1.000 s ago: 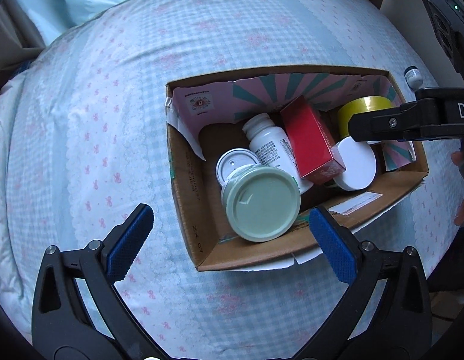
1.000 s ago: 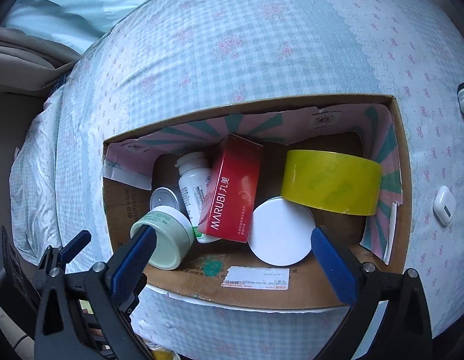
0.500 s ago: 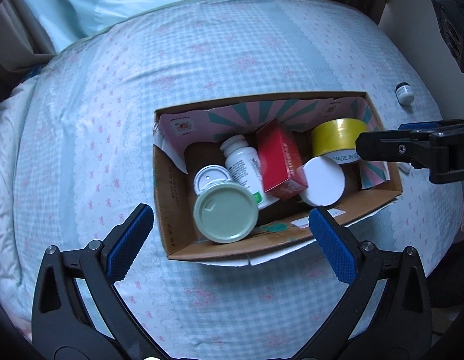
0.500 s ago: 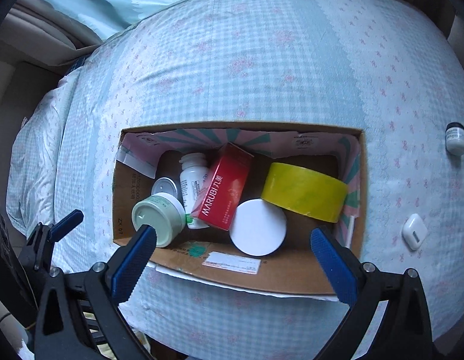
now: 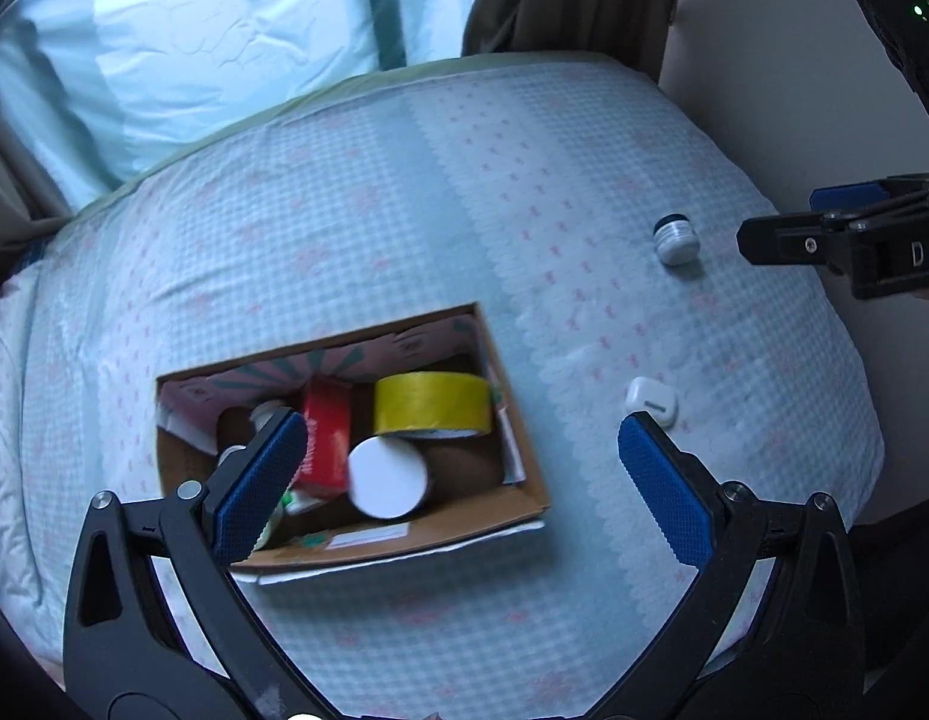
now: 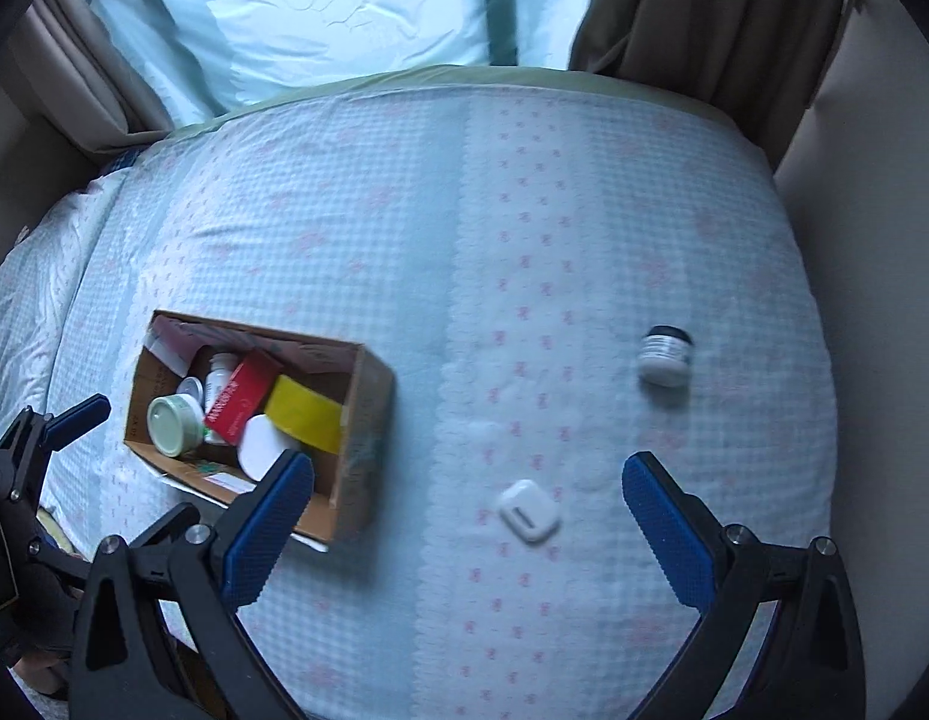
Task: Organize rigid objects
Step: 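Move both tools toward the white earbud case and black-lid jar, then grasp the white earbud case with the left tool while the right tool grasps the black-lid jar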
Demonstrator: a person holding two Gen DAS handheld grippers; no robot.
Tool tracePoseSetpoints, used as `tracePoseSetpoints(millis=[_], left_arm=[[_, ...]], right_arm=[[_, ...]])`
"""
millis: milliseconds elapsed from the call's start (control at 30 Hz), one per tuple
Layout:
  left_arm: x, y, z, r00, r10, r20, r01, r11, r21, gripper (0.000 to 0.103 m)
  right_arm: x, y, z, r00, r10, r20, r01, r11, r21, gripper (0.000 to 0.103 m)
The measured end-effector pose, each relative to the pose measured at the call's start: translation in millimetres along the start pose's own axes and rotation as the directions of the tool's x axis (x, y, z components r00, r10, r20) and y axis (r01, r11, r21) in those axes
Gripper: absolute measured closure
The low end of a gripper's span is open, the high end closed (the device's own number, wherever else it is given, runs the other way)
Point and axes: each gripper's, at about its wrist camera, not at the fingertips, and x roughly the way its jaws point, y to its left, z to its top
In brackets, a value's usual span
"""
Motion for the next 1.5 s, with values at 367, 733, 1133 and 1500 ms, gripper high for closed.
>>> tracePoseSetpoints(millis=[367,733,1133,1500], left_arm=[[84.8,-129.8,33.8,0.988,-0.063,-0.137,0.081,0.988,0.128,0.000],[216.3,-170.1,-5.0,0.921,-0.105,-0.374,0.178,0.970,0.165,0.010],[254.8,-196.4,-28.8,0.896,-0.046,-0.441,0.173,0.952,0.252,0.017],[264.7,-201.6,-36.1,0.902,-0.038,-0.429,0.149,0.962,0.227,0.033]], right_arm=[[44.5,-132.9,39.3,0.994,0.035,-0.105,-0.029,0.998,0.058,0.000],[172.8,-173.0,45.5,0.957,0.132,-0.257,-0.092,0.983,0.161,0.000],[238.7,-172.2,50.8,0.937,0.135,-0.322,-0.055,0.967,0.248,0.009],[261.9,-170.9,70.4,0.932,0.117,-0.342,-0.001,0.947,0.322,0.042]])
